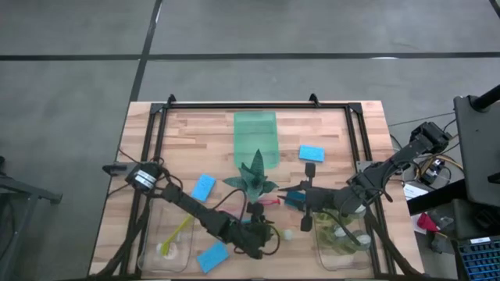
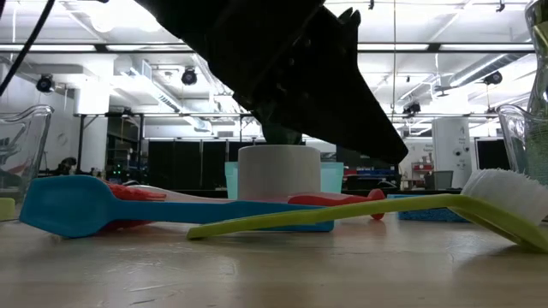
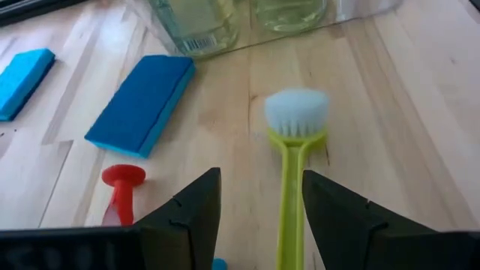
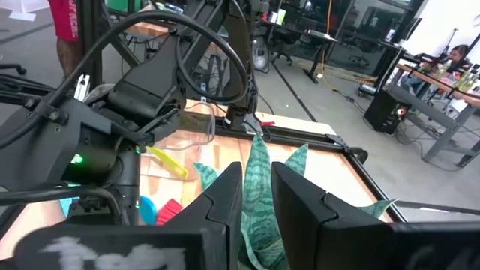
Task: Pick & Place Kitchen Sink Supplies
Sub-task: Put the green dish brush into the left transparent bin
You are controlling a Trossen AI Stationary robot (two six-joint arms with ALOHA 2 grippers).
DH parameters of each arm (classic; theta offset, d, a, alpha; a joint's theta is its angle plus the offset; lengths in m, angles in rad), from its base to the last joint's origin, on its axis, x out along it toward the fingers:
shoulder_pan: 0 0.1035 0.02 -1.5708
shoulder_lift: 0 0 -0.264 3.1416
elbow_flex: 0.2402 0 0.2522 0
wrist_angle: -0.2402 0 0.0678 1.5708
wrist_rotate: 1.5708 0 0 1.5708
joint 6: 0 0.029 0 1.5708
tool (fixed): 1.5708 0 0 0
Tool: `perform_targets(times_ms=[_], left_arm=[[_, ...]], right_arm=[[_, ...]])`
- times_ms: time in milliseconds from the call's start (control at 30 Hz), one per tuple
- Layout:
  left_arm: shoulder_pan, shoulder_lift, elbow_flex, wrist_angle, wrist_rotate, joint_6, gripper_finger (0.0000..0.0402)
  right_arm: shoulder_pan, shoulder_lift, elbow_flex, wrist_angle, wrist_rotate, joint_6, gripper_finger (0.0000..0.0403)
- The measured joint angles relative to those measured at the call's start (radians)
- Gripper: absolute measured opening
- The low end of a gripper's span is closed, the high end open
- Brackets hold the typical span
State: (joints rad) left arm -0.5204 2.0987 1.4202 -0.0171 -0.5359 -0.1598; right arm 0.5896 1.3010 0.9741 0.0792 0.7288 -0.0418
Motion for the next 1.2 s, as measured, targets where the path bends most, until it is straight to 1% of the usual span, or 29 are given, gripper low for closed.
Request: perform_targets(times_ms=[100, 267, 367, 633, 733, 800, 900, 1067, 1200], left_arm=[[0.003, 0.001, 0.000, -0.001, 0.008, 0.003, 0.0181], [0.001, 0.003, -0.001, -0.002, 0.062, -0.001, 0.0179], [0.004, 0.003, -0.009, -0.032, 0.074, -0.011, 0.0179], [0.014, 0.012, -0.035, -0.027, 0.084, -0.055, 0.0179], [0.017, 0.030, -0.036, -0.007, 0.111, -0.057, 0.0177], [0.022, 0.037, -0.035, 0.000, 0.139, -0.058, 0.0175], [0.023, 0.046, -0.036, 0.000, 0.130, -0.060, 0.0170], [0.026, 0.044, -0.036, 0.005, 0.124, -0.063, 0.0144], [0.028, 0.044, -0.036, 0.002, 0.124, -0.075, 0.0101]], right_arm=[[0.000, 0.000, 0.000, 0.000, 0.000, -0.002, 0.0075], [0.000, 0.000, 0.000, 0.000, 0.000, -0.003, 0.0083], [0.000, 0.000, 0.000, 0.001, 0.000, -0.003, 0.0087], [0.000, 0.000, 0.000, 0.002, 0.000, -0.003, 0.0073], [0.000, 0.000, 0.000, 0.002, 0.000, -0.003, 0.0068], [0.000, 0.000, 0.000, 0.002, 0.000, -0.003, 0.0068], [0.000, 0.000, 0.000, 0.002, 0.000, -0.003, 0.0073], [0.000, 0.000, 0.000, 0.002, 0.000, -0.003, 0.0082], [0.000, 0.000, 0.000, 0.002, 0.000, -0.003, 0.0086]])
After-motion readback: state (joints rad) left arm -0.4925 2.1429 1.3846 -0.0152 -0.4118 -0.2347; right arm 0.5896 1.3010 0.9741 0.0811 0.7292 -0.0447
